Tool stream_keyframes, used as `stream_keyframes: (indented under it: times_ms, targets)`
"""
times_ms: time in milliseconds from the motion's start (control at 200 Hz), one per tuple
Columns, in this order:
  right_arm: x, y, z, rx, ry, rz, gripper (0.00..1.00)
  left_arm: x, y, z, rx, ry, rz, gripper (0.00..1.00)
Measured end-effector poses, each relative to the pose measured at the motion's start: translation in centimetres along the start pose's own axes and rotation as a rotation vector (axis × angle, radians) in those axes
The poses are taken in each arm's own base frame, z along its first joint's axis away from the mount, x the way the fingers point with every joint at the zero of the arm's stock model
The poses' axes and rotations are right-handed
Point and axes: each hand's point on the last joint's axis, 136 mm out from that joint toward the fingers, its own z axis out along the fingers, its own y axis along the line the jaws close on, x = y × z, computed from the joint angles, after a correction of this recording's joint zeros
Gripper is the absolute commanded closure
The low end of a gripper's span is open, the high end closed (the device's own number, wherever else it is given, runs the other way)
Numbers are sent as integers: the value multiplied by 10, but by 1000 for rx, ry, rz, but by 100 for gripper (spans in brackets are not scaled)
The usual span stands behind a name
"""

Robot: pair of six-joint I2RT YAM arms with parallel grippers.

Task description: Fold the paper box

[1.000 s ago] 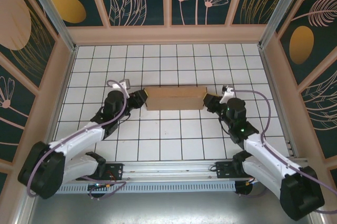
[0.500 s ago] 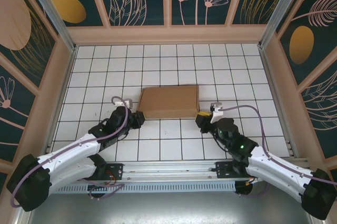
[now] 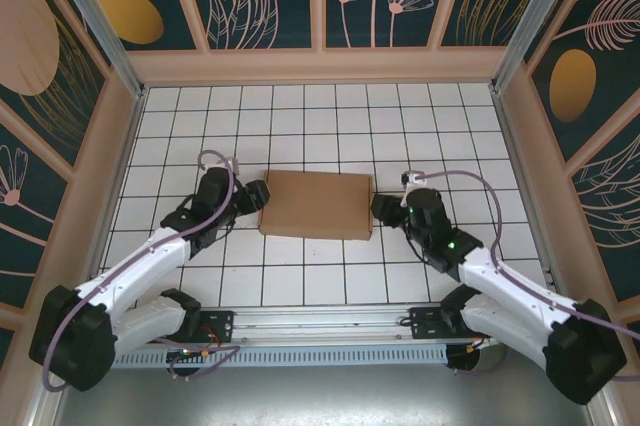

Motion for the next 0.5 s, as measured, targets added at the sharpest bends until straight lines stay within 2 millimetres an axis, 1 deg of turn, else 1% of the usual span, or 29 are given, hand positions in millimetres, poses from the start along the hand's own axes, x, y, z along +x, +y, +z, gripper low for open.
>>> stream_keyframes:
  times_ms: [55, 150, 200, 305, 350, 445, 500]
  targets:
    - [1, 0, 8, -1, 38, 9, 52, 3, 6, 8, -16, 31, 1, 33]
    - [12, 0, 22, -15, 115, 25, 54, 18, 10, 27, -23, 106, 17, 35]
    - [20, -4, 28, -15, 156, 44, 54, 26, 13, 35, -25, 140, 16, 35]
    - [30, -16, 40, -1, 211, 98, 56, 33, 16, 43, -12, 166, 3, 39]
    - [35, -18, 45, -4, 231, 115, 58, 36, 16, 46, 0, 170, -5, 42]
    - [46, -15, 55, -35, 276, 141, 63, 46, 17, 53, 22, 194, -32, 50]
    - [48, -13, 60, -58, 285, 145, 67, 46, 13, 57, 44, 192, -49, 56]
